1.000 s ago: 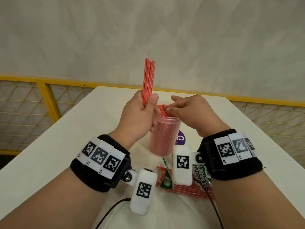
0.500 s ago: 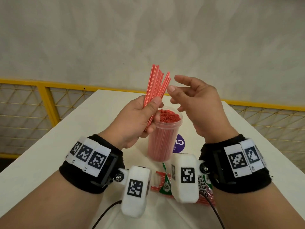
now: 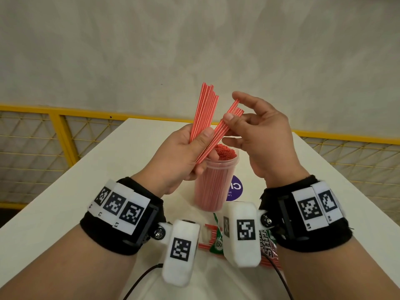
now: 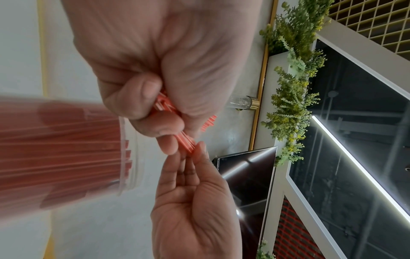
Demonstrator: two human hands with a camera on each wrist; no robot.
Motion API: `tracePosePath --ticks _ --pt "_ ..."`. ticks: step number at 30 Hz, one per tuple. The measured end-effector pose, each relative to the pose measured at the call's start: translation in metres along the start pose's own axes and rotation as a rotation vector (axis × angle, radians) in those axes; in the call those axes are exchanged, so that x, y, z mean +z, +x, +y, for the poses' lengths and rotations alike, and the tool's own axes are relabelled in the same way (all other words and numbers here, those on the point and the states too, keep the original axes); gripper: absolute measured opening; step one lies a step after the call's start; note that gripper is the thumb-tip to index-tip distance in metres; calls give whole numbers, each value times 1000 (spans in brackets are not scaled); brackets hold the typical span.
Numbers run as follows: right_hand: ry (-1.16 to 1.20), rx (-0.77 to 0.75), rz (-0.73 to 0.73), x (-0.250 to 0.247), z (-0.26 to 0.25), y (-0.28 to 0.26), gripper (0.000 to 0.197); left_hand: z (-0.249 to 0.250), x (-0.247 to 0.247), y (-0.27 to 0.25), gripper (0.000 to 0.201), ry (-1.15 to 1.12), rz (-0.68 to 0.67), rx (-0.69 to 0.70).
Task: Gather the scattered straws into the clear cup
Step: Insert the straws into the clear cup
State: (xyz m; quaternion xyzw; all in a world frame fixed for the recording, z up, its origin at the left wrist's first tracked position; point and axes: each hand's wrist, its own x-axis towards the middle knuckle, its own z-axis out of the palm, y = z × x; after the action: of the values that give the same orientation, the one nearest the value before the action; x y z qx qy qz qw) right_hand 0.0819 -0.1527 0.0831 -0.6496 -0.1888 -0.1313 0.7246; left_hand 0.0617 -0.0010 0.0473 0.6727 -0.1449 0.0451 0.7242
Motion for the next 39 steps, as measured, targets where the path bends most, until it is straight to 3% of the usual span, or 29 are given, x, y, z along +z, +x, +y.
tracePosePath --ticks 3,10,15,18,22,34,37,39 --pt "30 13 -7 3 1 -1 36 1 -1 0 16 27 25 4" --pt "74 -36 23 3 4 0 25 2 2 0 20 102 110 46" --pt "82 -129 240 -13 4 10 26 1 -3 3 17 325 249 76" --pt "-15 -193 361 -22 6 14 26 -2 -2 3 12 415 192 104" --pt "-90 -235 413 -25 10 16 26 -6 0 2 17 538 67 135" --pt "-240 -230 377 -16 24 17 28 -11 -1 5 11 549 94 163" --pt "-309 -184 286 -14 27 16 28 -11 -1 5 11 520 109 152" --pt "-437 -91 136 -13 30 15 22 -10 -1 5 11 503 144 144"
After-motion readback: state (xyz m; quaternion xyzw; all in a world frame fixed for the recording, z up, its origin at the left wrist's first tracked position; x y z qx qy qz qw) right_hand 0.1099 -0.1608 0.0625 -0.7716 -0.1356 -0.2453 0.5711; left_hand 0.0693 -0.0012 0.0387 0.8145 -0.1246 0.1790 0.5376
